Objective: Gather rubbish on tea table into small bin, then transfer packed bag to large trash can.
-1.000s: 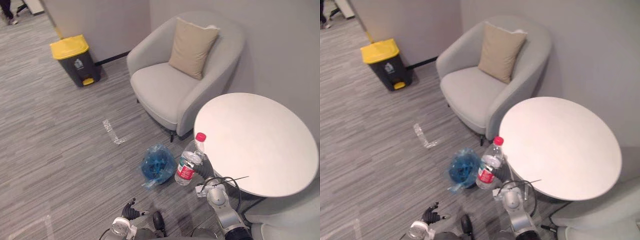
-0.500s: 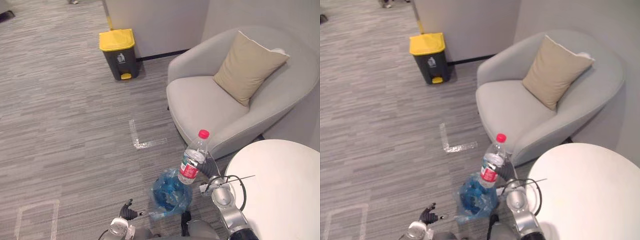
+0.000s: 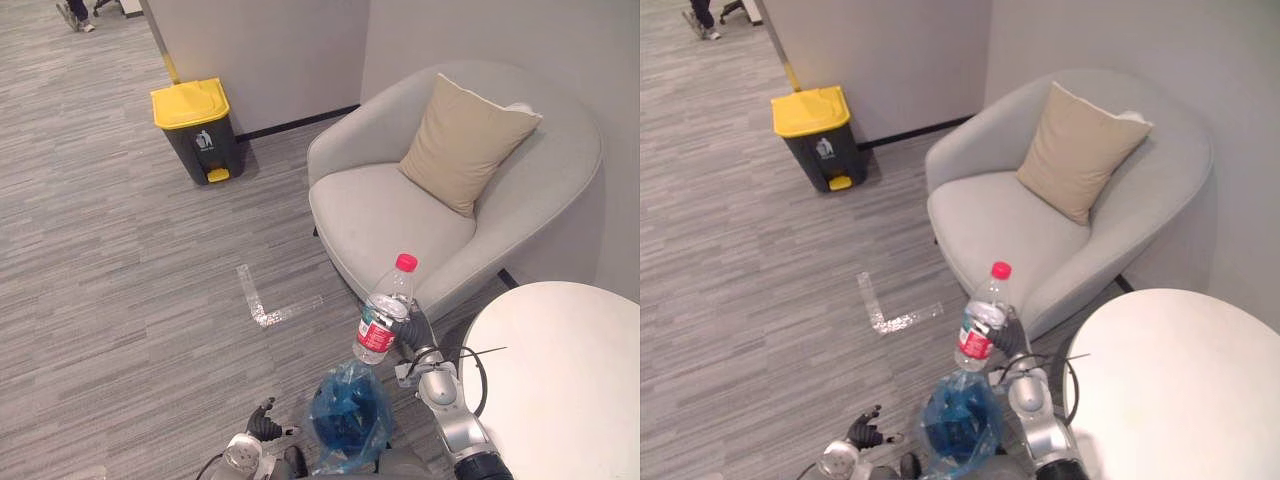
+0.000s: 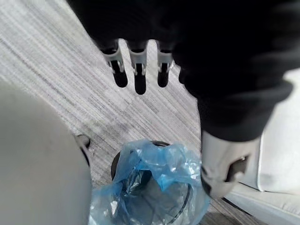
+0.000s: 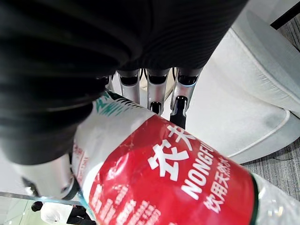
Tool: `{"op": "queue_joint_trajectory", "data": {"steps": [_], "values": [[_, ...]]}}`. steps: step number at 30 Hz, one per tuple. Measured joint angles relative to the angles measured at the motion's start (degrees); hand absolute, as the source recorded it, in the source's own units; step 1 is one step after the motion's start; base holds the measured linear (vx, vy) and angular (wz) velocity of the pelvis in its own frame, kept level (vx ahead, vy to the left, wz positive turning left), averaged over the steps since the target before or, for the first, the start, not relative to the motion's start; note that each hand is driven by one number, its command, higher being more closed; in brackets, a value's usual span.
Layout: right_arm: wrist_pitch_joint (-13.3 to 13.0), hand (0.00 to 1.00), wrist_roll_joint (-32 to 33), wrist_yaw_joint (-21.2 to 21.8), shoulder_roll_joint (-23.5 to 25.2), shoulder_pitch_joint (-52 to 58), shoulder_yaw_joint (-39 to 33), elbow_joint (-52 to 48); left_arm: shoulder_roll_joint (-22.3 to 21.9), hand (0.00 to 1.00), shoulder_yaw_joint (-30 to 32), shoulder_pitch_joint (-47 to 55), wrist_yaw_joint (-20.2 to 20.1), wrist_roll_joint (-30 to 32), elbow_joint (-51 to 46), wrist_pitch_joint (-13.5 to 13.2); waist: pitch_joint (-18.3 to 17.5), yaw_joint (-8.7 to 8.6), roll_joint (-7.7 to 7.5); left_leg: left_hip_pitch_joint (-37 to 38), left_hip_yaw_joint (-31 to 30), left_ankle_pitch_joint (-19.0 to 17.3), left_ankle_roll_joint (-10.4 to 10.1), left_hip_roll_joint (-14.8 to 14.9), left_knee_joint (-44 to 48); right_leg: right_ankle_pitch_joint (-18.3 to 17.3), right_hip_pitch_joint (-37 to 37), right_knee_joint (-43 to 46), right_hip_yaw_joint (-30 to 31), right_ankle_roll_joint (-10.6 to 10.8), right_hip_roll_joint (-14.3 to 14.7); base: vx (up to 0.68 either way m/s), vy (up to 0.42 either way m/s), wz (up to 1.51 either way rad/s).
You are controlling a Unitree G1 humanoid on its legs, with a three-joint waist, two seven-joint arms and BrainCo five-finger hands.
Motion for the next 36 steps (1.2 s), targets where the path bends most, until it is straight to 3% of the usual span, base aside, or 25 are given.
{"op": "queue_joint_trajectory", "data": {"steps": [6, 12, 16, 19, 23, 31, 36], "values": [[0.97, 1.0, -4.52, 0.11, -2.54, -1.78, 3.7, 7.92, -0.09, 0.0, 0.74, -1.44, 0.33, 0.0, 1.28, -0.05, 2.26, -0.48, 1.14, -1.67, 2.66, -0.04, 0.04, 0.53, 0.47, 0.69, -4.31, 2.12, 3.29, 0.66, 0.75, -0.07, -0.018, -0.33], [1.41, 1.0, -6.62, 0.0, -5.74, -10.51, 6.79, 10.67, 0.77, 0.0, 4.98, -6.58, 1.47, -0.42, 0.71, -0.14, 9.73, -0.4, 1.74, -17.14, 3.62, -5.33, 2.52, 4.14, 17.6, 2.68, -13.87, 3.93, 5.12, 1.97, 1.45, -0.27, 0.014, -0.16], [1.67, 1.0, -6.63, -0.29, -6.88, -13.68, 8.15, 10.99, 0.72, 0.0, 8.19, -10.01, 2.54, -3.07, -0.26, -0.3, 13.1, 0.8, 2.03, -25.51, 3.73, -6.56, 2.92, 5.65, 24.07, 3.08, -21.16, 7.03, 4.73, 2.61, 1.37, -0.27, 0.05, -0.01], [1.99, 1.0, -6.62, -0.32, -6.7, -14.55, 8.72, 9.65, -0.37, 0.0, 11.05, -11.8, 2.91, -4.53, -1.99, -0.34, 13.68, 2.46, 2.03, -31.7, 3.63, -6.64, 3.12, 6.71, 27.36, 3.42, -27.19, 9.75, 3.27, 1.87, 1.16, -0.21, 0.021, 0.02], [2.21, 1.0, -6.66, -0.59, -6.1, -17.56, 9.39, 7.85, -2.85, 0.0, 14.98, -13.71, 3.54, -6.06, -4.95, -0.39, 14.28, 3.47, 2.06, -37.92, 3.33, -6.75, 3.55, 8.03, 29.9, 3.97, -32.75, 12.07, -0.04, 1.19, 0.31, -0.11, -0.001, 0.17], [2.76, 1.0, -6.66, -3.02, -6.02, -27.44, 6.27, 5.75, -3.82, 0.0, 15.41, -11.28, 3.2, -9.47, -25.52, -2.94, 16.45, 6.64, 3.09, -50.67, 0.64, -5.44, 4.14, 8.17, 34.42, 1.54, -46.04, 21.59, -2.11, 0.42, -0.75, -0.03, -0.031, 0.21], [3.28, 1.0, -6.61, -3.54, -7.51, -32.15, 4.98, 6.12, -2.76, 0.0, 15.22, -7.67, 2.04, -10.86, -35.64, -3.22, 17.17, 7.46, 3.06, -56.53, -0.82, -4.92, 4.62, 7.77, 36.19, -0.35, -51.76, 25.63, -3.51, -0.06, -1.74, 0.03, -0.026, 0.24]]}}
